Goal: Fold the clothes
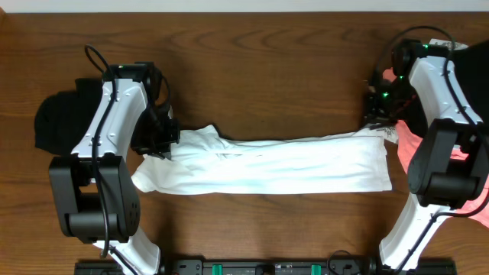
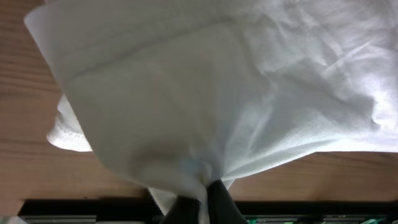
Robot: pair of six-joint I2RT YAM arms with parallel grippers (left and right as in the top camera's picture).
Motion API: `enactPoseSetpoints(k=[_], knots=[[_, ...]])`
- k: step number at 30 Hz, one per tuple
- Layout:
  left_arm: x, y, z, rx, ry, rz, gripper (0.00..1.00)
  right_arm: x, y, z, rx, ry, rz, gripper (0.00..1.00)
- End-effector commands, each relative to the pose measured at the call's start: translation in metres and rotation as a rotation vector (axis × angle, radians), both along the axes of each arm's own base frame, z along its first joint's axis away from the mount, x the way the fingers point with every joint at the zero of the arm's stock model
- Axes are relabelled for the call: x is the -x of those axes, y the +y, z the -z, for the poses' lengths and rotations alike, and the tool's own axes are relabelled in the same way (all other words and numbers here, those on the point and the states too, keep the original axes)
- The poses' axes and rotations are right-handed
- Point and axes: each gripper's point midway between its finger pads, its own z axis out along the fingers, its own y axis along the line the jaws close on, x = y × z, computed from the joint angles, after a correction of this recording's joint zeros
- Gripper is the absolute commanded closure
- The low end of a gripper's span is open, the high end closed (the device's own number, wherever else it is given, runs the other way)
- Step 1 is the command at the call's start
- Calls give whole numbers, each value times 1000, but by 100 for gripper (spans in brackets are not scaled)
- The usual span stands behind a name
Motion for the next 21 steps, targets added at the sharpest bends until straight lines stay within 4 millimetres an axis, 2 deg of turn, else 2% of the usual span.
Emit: enactPoseSetpoints(k=[1,5,9,12,15,18,21], knots=[[3,4,0,-20,11,-2,94,-6,61,-21,-216,-88,-170,74],[3,4,0,-20,8,-2,94,-5,94,-18,-191,-109,-281,73],[0,4,1,-20,-2,-2,94,-3,119,-12,-124,-130,-394,65],[0,4,1,-20,-4,-2,94,6,138,-11,-115,-133,-505,56],[-2,4,1,-20,-10,-3,94,16,155,-12,-128,-134,-618,54],[-2,4,1,-20,-12,-2,94,24,165,-9,-103,-144,-744,53],[-2,4,1,-20,-12,-2,94,26,168,-6,-41,-150,-837,48]])
